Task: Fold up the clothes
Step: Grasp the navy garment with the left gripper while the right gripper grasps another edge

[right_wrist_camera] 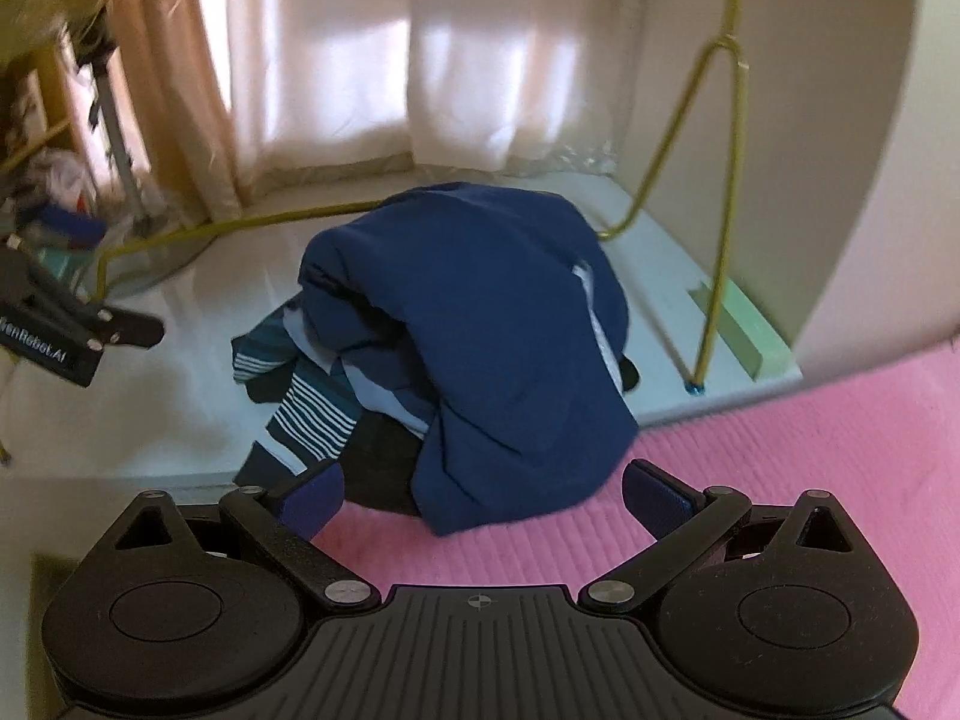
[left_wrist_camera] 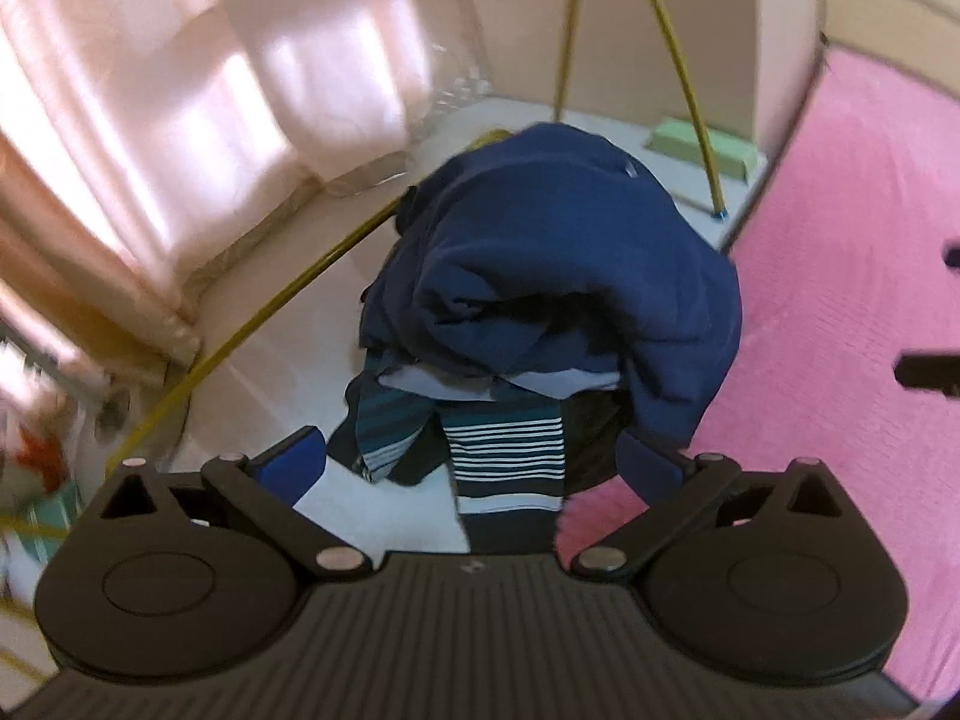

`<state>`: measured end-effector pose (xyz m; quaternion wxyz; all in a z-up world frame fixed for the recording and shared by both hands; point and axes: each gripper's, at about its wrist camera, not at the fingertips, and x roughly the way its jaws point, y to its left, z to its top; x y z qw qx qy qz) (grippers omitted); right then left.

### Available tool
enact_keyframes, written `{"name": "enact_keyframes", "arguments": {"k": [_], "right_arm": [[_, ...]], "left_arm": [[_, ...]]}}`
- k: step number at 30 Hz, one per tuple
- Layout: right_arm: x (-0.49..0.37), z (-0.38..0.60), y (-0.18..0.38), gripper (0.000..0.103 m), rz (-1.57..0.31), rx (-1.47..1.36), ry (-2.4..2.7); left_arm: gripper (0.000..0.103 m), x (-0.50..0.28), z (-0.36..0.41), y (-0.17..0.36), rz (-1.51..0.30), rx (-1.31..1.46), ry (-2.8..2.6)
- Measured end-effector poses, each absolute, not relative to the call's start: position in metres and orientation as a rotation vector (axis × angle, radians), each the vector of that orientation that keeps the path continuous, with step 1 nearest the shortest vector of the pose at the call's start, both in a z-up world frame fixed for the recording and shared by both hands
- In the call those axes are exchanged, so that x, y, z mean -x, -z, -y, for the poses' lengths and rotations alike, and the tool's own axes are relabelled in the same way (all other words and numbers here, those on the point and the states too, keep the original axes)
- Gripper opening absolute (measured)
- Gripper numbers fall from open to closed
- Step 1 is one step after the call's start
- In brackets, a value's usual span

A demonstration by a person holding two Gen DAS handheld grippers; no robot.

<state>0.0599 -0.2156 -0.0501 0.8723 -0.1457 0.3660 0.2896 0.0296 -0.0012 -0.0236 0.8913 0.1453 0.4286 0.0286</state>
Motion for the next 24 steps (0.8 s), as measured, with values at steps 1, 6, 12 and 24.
{"name": "enact_keyframes", "arguments": {"k": [1, 6, 12, 24], "right_arm": [[-0.065, 0.207, 0.055, 0.102, -0.755, 0.324, -0.610], [-0.100, 0.174, 0.088, 0.073, -0.758, 0.355, -0.618], [-0.153, 0.127, 0.135, 0.073, -0.748, 0.399, -0.617], [-0.208, 0.110, 0.176, 0.010, -0.718, 0.449, -0.572]], "left_arm": [[0.101, -0.039, 0.000, 0.031, -0.887, -0.334, -0.040], [0.096, -0.084, -0.004, 0.065, -0.869, -0.495, 0.057], [0.095, -0.139, -0.010, 0.109, -0.846, -0.687, 0.180], [0.032, -0.197, -0.027, 0.158, -0.796, -0.887, 0.313]]}}
